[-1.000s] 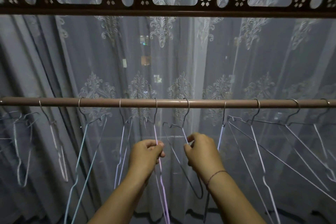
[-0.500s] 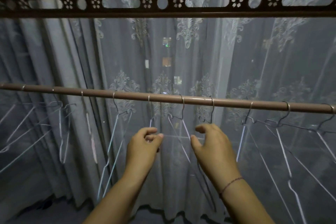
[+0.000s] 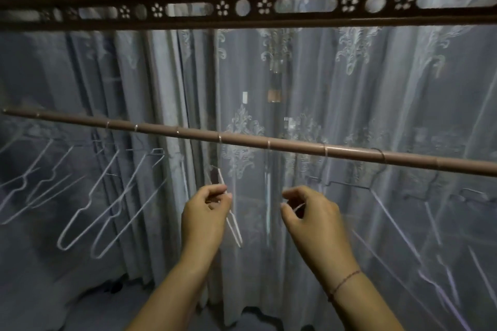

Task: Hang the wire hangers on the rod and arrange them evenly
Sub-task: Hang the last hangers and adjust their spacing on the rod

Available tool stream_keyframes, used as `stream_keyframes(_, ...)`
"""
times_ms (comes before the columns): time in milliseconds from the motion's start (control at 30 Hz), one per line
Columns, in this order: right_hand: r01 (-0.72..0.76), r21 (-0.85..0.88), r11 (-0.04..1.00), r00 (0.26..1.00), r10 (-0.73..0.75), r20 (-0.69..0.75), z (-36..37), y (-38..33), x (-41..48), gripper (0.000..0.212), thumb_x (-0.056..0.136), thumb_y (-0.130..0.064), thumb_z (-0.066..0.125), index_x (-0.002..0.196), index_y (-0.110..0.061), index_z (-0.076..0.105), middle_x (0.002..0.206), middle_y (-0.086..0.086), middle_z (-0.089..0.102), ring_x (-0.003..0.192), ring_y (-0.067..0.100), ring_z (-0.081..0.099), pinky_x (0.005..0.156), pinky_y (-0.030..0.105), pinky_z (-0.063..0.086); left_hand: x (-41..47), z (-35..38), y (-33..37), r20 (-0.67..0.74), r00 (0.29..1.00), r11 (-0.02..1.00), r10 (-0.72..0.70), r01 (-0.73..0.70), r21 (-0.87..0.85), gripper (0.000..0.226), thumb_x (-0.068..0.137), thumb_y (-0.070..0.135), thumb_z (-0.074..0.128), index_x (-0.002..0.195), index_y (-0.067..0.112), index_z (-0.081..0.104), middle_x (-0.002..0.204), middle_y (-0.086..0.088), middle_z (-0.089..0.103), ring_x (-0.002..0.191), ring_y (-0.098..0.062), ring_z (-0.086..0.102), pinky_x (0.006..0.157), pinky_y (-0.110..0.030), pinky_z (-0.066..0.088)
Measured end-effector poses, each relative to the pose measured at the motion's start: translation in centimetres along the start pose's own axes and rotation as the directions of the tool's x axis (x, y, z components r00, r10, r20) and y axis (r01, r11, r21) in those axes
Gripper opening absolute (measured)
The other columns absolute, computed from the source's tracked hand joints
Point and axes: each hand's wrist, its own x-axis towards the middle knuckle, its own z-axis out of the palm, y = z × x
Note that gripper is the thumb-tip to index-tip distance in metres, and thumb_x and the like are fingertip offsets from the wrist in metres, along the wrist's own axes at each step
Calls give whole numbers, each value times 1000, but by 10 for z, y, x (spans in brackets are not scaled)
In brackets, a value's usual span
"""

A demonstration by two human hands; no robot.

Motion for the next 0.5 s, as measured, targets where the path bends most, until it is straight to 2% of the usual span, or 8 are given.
stream_keyframes(67,-14,24,1000,1000,14,0,22,-19,5,20,86,-24,59,106,-23,62,94,-10,62,79,1,56,68,8,40,21,-20,-6,-17,1000,1000,0,1,27,22,83,16,66,105,17,66,97,0,67,88,-13,61,76,-23,47)
stream_keyframes(167,-33,38,999,999,33,-3,55,-45,12,20,85,-24,60,104,-23,62,94,-10,62,79,1,55,66,7,38,53,-49,-17,-35,999,999,-3,5,51,24,83,16,66,107,17,63,114,-6,62,101,-17,59,83,-27,45)
stream_keyframes(333,-91,54,994,996,90,21,101,-77,17,21,84,-26,62,105,-25,61,95,-10,62,82,3,58,80,24,53,90,-91,-28,4,1000,998,-17,17,68,23,85,19,64,107,24,58,122,-1,55,113,-16,54,86,-25,41)
stream_keyframes(500,-92,24,995,996,92,11,134,-98,23,18,81,-24,65,99,-26,63,87,-10,64,74,3,60,73,26,51,112,-127,-30,2,999,997,35,-35,66,20,86,16,63,101,27,58,116,4,53,108,-12,53,86,-24,44)
